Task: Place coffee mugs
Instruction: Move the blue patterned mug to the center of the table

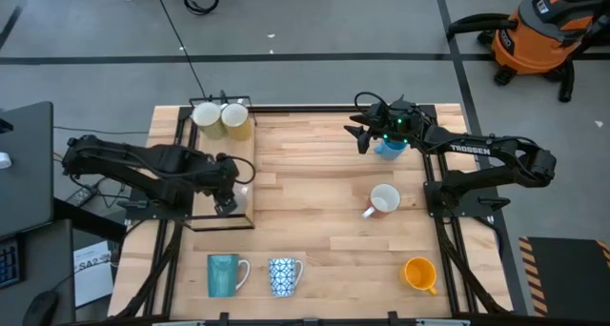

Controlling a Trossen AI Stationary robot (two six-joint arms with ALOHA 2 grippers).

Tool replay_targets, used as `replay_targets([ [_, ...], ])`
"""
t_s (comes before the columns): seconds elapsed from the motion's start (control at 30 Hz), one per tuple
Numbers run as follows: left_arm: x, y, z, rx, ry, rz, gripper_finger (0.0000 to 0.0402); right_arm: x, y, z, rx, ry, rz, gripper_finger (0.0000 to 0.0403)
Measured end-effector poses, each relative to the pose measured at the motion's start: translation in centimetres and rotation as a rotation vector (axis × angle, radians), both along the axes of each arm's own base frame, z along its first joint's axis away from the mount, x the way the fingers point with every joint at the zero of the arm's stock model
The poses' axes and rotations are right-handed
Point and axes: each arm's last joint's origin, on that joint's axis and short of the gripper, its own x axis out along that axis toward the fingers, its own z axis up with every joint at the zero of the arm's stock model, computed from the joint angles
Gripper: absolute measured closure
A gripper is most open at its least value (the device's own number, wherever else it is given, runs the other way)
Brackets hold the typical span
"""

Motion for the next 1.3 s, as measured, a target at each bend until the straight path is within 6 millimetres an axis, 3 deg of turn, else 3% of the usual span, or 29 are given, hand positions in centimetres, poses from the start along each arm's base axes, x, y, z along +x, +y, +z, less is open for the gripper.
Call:
replay_targets([
  [0.17,0.3,0.1,3.1,0.054,-0.115,-0.029,0.0241,0.0,0.0,0.0,0.001,0.000,0.000,0.0196],
  [0.37,2.0,-0.2,6.3,0.077,-0.394,-0.132,0.0241,0.0,0.0,0.0,0.000,0.000,0.000,0.0196],
  [0.6,4.4,-0.9,8.2,0.043,-0.670,-0.275,0.0241,0.0,0.0,0.0,0.000,0.000,0.000,0.0196],
  [0.73,6.0,-1.4,8.2,-0.004,-0.732,-0.322,0.0241,0.0,0.0,0.0,0.002,0.002,0.000,0.0196],
  [0.87,8.3,-2.5,6.8,-0.064,-0.716,-0.389,0.0241,0.0,0.1,-0.1,0.010,0.015,0.004,0.0196],
  [1.1,11.4,-4.8,3.1,-0.205,-0.582,-0.508,0.0241,0.2,0.2,-0.8,0.039,0.059,0.011,0.0196],
  [1.3,12.8,-6.9,-0.2,-0.269,-0.426,-0.559,0.0241,0.5,0.3,-1.4,0.073,0.075,0.017,0.0196],
])
